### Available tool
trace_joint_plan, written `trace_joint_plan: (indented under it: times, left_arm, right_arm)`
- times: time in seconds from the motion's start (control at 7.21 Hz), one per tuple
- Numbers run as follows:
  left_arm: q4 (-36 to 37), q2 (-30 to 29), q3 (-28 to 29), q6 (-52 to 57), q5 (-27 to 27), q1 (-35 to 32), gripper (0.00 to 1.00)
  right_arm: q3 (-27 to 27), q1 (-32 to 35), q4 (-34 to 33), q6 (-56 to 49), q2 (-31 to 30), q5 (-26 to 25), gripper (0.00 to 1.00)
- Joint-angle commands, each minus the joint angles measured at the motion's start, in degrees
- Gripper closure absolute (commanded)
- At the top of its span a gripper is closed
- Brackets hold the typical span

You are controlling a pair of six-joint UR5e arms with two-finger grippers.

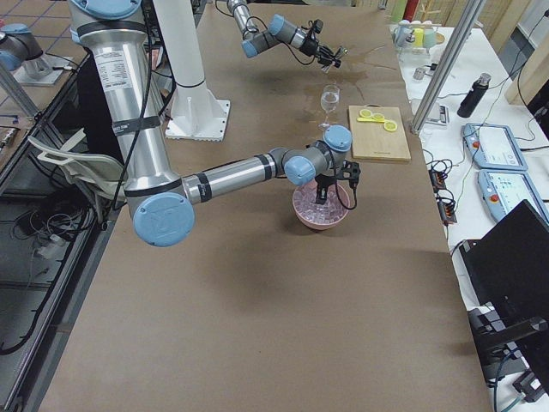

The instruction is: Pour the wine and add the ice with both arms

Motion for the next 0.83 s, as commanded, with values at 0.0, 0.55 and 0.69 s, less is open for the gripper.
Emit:
trace_joint_plan:
  times: [0.0, 0.55, 0.69]
  left_arm:
    - [-0.12, -0.87, -2.56, 0.08, 5.1, 2.83, 0.73]
    - [0.5, -0.51, -2.49, 0.96, 6.95, 7.04, 0.73]
    - [0.59, -0.51, -2.23, 1.66, 7.31, 8.45, 0.73]
  right_arm:
    - [-0.11, -1.69, 0.0, 0.24, 0.12, -0.16, 0.31]
    - [-4.84, -2.76, 6.65, 0.33, -0.06, -1.12, 0.3]
    - [-4.51, -2.84, 6.77, 1.28, 0.29, -0.95, 0.45]
